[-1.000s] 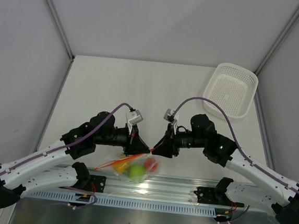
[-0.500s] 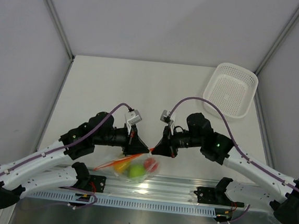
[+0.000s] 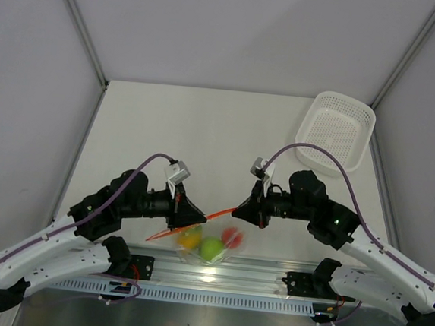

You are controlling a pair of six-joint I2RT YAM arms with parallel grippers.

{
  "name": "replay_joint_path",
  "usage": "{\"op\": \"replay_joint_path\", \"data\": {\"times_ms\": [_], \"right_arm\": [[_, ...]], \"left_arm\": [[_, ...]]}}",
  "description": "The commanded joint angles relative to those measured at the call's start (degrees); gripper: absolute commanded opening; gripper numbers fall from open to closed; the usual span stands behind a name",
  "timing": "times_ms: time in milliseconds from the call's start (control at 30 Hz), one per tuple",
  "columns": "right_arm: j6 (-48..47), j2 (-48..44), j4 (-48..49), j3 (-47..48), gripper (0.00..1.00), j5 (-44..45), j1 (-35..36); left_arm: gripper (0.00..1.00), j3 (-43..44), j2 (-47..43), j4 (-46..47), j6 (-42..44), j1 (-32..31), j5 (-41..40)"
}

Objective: Place the food in the zip-top bag and seal the zipper
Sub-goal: Zip the zipper food storage bag at the center of the board.

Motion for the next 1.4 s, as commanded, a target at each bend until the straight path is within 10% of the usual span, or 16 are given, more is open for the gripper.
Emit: {"op": "replay_joint_path", "data": {"times_ms": [0, 1367], "right_arm": [[-1.1, -1.7, -1.6, -0.7, 0.00, 4.3, -0.7], [2.3, -2.9, -2.3, -4.1, 0.00, 7.4, -11.5]], "left_arm": [[0.01, 0.1, -1.8, -5.1, -1.0, -0.2, -1.6], [0.15, 3.7, -20.5, -27.8, -10.2, -0.2, -28.9]]}}
